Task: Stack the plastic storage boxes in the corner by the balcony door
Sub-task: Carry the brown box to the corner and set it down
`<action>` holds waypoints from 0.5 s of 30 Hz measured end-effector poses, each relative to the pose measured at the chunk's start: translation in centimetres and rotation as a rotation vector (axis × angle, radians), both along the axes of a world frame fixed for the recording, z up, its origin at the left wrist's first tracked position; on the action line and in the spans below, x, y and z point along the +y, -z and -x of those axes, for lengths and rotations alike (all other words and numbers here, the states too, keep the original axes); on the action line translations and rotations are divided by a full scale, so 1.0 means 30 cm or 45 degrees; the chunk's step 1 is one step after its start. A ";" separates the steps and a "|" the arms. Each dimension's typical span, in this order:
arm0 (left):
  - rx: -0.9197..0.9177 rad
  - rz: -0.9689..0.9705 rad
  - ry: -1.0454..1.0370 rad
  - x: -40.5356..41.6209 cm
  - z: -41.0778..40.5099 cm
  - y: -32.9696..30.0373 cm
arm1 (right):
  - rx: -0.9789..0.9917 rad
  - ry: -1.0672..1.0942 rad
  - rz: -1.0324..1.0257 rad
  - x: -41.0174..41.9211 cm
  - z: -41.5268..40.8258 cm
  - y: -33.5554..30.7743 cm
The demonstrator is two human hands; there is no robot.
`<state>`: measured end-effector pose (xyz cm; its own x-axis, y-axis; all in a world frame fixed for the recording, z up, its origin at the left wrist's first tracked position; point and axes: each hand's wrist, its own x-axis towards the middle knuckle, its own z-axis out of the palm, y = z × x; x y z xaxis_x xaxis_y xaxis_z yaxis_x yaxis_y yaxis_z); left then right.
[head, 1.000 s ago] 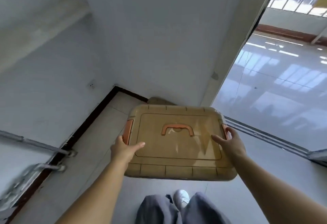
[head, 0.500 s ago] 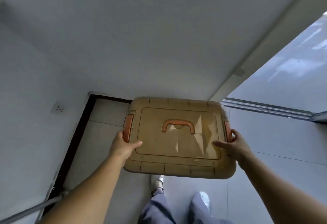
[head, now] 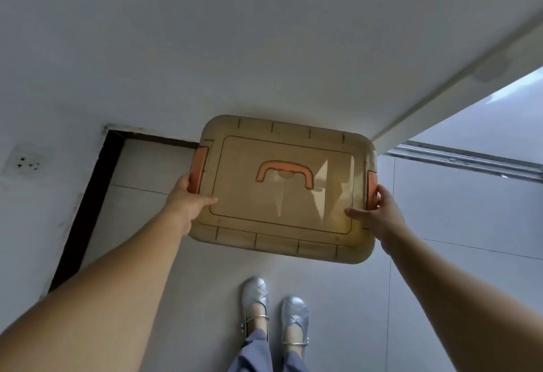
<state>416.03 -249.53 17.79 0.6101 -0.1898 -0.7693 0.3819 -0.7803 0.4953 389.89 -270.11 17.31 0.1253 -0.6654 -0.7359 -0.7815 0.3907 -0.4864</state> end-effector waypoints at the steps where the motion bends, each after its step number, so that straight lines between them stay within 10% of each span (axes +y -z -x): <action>1: 0.009 0.003 -0.008 -0.004 -0.005 0.009 | -0.008 0.009 0.006 -0.005 -0.002 0.012; 15: -0.014 0.173 -0.041 0.001 -0.062 0.140 | -0.103 0.070 0.135 -0.030 -0.083 0.151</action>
<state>417.89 -249.50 13.60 0.6261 -0.2717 -0.7309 0.3995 -0.6932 0.5999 392.37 -271.00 12.79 0.1426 -0.7462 -0.6502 -0.7169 0.3750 -0.5877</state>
